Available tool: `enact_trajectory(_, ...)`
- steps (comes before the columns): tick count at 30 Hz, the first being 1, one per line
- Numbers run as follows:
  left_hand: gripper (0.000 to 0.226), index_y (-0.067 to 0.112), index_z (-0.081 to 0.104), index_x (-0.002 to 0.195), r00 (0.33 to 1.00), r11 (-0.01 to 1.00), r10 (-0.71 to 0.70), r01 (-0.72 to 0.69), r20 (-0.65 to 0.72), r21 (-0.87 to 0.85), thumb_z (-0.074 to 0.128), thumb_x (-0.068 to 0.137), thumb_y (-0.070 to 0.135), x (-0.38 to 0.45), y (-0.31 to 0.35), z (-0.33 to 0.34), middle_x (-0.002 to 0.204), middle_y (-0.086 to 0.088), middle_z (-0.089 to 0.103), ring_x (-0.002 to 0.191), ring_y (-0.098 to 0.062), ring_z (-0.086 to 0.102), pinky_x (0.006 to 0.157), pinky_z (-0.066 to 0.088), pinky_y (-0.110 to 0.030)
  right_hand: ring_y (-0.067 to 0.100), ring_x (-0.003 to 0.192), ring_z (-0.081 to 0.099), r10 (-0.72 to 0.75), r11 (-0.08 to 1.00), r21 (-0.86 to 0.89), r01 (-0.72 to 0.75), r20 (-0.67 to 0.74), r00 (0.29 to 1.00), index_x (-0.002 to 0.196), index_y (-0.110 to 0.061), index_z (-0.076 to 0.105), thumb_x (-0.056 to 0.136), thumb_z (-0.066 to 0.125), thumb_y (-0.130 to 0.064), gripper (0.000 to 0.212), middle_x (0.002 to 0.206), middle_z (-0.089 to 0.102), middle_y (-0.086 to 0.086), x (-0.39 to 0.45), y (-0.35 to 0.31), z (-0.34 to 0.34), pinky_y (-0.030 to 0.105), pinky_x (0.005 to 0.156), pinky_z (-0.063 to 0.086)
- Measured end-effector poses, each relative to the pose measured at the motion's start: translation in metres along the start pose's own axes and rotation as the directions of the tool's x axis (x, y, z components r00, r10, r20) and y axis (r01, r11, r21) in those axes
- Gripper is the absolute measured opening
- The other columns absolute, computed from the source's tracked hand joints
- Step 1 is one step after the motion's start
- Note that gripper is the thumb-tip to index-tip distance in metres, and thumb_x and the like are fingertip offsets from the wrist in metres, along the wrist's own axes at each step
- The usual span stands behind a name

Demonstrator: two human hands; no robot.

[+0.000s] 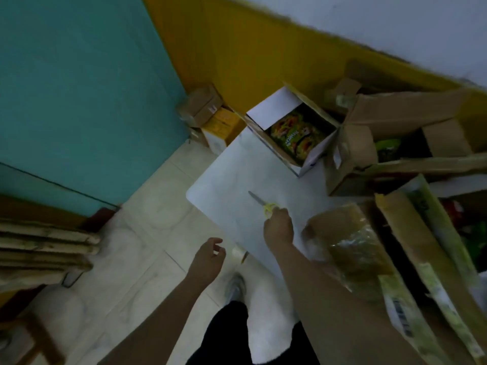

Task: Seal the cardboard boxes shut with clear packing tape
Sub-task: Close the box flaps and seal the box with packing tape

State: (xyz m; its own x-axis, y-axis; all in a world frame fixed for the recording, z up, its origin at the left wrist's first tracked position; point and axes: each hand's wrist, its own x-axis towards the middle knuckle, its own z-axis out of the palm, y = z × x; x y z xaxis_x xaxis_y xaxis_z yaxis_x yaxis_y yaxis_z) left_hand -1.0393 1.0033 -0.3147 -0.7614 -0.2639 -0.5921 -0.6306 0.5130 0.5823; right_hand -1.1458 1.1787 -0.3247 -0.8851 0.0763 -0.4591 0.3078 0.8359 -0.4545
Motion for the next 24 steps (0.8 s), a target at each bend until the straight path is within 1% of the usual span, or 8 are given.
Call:
enact_trajectory(5, 0.029, 0.015, 0.056, 0.131, 0.995, 0.998, 0.014, -0.019, 0.099, 0.056, 0.051, 0.102, 0.017, 0.043, -0.027, -0.005, 0.115, -0.008, 0.062, 0.091, -0.017, 0.06, 0.065, 0.045, -0.018, 0.034, 0.102, 0.061, 0.029, 0.991, -0.127, -0.045, -0.122, 0.992, 0.104, 0.001, 0.06, 0.094, 0.05, 0.003, 0.014, 0.113, 0.059, 0.021, 0.046, -0.004, 0.028, 0.036, 0.089, 0.047)
enact_trajectory(6, 0.029, 0.015, 0.056, 0.131, 0.994, 0.998, -0.002, -0.004, 0.111, 0.056, 0.051, 0.103, 0.017, 0.049, -0.033, -0.005, 0.115, -0.008, 0.062, 0.092, -0.018, 0.06, 0.067, 0.046, -0.02, 0.032, 0.094, 0.064, 0.04, 0.982, -0.178, -0.059, -0.108, 0.993, 0.096, 0.0, 0.063, 0.088, 0.061, 0.002, 0.009, 0.104, 0.062, 0.019, 0.05, -0.003, 0.034, 0.033, 0.082, 0.05)
enact_trajectory(9, 0.029, 0.012, 0.056, 0.13, 0.989, 0.997, -0.05, 0.041, 0.139, 0.069, 0.051, 0.102, 0.017, 0.068, -0.051, -0.004, 0.113, -0.008, 0.063, 0.096, -0.024, 0.061, 0.078, 0.047, -0.029, 0.025, 0.055, 0.063, 0.117, 0.979, -0.168, -0.117, -0.009, 0.993, 0.069, -0.006, 0.061, 0.054, 0.09, -0.005, 0.032, 0.068, 0.062, 0.013, 0.066, 0.019, 0.064, 0.026, 0.05, 0.05)
enact_trajectory(12, 0.031, 0.008, 0.057, 0.13, 0.968, 0.988, -0.155, 0.148, 0.199, 0.048, 0.053, 0.1, 0.016, 0.079, -0.06, 0.0, 0.107, -0.012, 0.066, 0.099, -0.031, 0.065, 0.087, 0.051, -0.037, 0.025, 0.064, 0.066, 0.109, 0.944, -0.303, -0.13, -0.085, 0.99, 0.08, -0.007, 0.063, 0.073, 0.083, -0.025, 0.029, 0.08, 0.065, 0.012, 0.045, 0.013, 0.055, 0.027, 0.053, 0.049)
enact_trajectory(14, 0.032, 0.006, 0.056, 0.13, 0.955, 0.981, -0.194, 0.188, 0.224, 0.05, 0.055, 0.099, 0.016, 0.085, -0.06, 0.003, 0.098, -0.011, 0.066, 0.093, -0.029, 0.064, 0.084, 0.048, -0.032, 0.032, 0.086, 0.066, 0.049, 0.979, -0.192, -0.064, -0.085, 0.995, 0.1, -0.004, 0.059, 0.097, 0.059, -0.031, 0.027, 0.1, 0.064, 0.015, 0.033, 0.011, 0.056, 0.034, 0.066, 0.048)
enact_trajectory(18, 0.046, 0.005, 0.049, 0.138, 0.942, 0.978, -0.203, 0.183, 0.268, 0.097, 0.061, 0.096, 0.019, 0.106, -0.057, 0.018, 0.114, -0.018, 0.069, 0.11, -0.03, 0.064, 0.094, 0.047, -0.031, 0.024, 0.069, 0.056, 0.011, 0.991, 0.131, 0.006, -0.128, 0.992, 0.097, -0.014, 0.048, 0.102, 0.051, -0.034, 0.021, 0.078, 0.058, -0.002, 0.011, 0.012, 0.061, 0.033, 0.058, 0.039)
enact_trajectory(20, 0.065, 0.004, 0.041, 0.145, 0.923, 0.978, -0.206, 0.185, 0.324, 0.093, 0.069, 0.089, 0.024, 0.12, -0.053, 0.029, 0.129, -0.018, 0.062, 0.12, -0.031, 0.059, 0.099, 0.046, -0.032, 0.021, 0.072, 0.056, 0.03, 0.956, 0.293, 0.014, -0.145, 0.989, 0.1, -0.016, 0.048, 0.1, 0.056, -0.034, 0.02, 0.081, 0.057, -0.005, 0.012, 0.016, 0.068, 0.033, 0.06, 0.039)
enact_trajectory(24, 0.119, 0.004, 0.026, 0.154, 0.905, 0.979, -0.198, 0.202, 0.377, 0.031, 0.075, 0.053, 0.044, 0.159, -0.058, 0.056, 0.151, -0.017, 0.042, 0.136, -0.033, 0.047, 0.109, 0.045, -0.044, 0.02, 0.083, 0.064, 0.018, 0.95, 0.309, 0.046, -0.201, 0.979, 0.107, -0.019, 0.057, 0.098, 0.057, -0.042, 0.025, 0.09, 0.064, -0.008, 0.014, 0.03, 0.087, 0.036, 0.068, 0.047)
